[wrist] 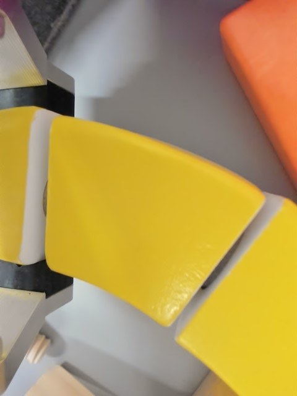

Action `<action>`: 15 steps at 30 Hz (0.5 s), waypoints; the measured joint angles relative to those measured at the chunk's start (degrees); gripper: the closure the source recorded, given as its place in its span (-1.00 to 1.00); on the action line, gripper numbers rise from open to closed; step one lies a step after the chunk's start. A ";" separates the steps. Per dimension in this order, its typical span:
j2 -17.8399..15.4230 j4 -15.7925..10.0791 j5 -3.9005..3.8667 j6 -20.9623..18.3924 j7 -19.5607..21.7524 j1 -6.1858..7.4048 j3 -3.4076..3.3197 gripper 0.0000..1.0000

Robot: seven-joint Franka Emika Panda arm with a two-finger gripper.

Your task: Pick an object from the bin

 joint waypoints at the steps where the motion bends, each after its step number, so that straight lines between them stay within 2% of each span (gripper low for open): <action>1: -0.34 -0.11 0.00 -0.20 0.00 0.00 0.00 1.00; 15: -5.47 -1.43 0.00 -3.97 0.00 0.00 0.00 1.00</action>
